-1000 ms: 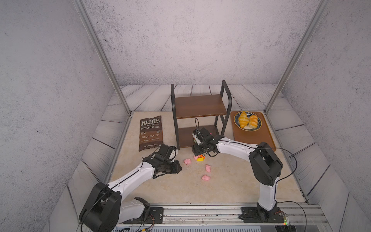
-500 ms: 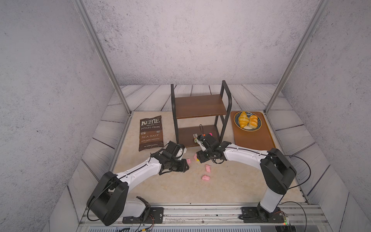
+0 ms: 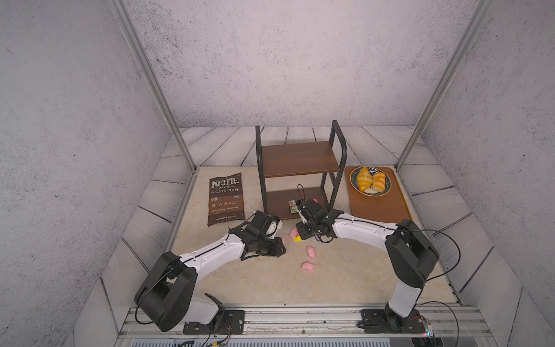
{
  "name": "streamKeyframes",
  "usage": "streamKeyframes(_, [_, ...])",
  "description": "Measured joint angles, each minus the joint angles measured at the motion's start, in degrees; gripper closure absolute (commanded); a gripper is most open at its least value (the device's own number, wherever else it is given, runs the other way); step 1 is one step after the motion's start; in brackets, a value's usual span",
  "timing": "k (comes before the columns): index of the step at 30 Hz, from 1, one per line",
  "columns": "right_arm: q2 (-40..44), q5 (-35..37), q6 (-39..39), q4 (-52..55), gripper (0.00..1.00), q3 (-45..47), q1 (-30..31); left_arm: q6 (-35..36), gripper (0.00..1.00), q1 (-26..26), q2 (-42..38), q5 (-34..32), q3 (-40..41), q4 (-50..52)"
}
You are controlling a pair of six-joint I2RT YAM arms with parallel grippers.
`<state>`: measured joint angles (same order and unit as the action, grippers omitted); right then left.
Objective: Organize plastic toys on shelves
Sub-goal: Adjust the plastic toy at the center of the board.
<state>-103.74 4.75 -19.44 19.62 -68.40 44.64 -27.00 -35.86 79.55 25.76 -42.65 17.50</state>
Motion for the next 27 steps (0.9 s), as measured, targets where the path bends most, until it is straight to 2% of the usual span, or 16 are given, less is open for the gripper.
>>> streamKeyframes(7, [-4.3,0.0,0.0,0.3,0.55,-1.4,-0.2,0.0,0.76,0.0,0.0,0.0,0.0,0.0])
streamKeyframes(14, [-5.3,-0.4,-0.5,0.3,0.66,-1.4,-0.2,0.0,0.76,0.0,0.1,0.0,0.0,0.0])
streamKeyframes(27, [-1.3,-5.6,-3.3,-4.7,0.67,6.2,1.0,-0.4,0.76,0.0,2.9,1.6,-0.1,-2.6])
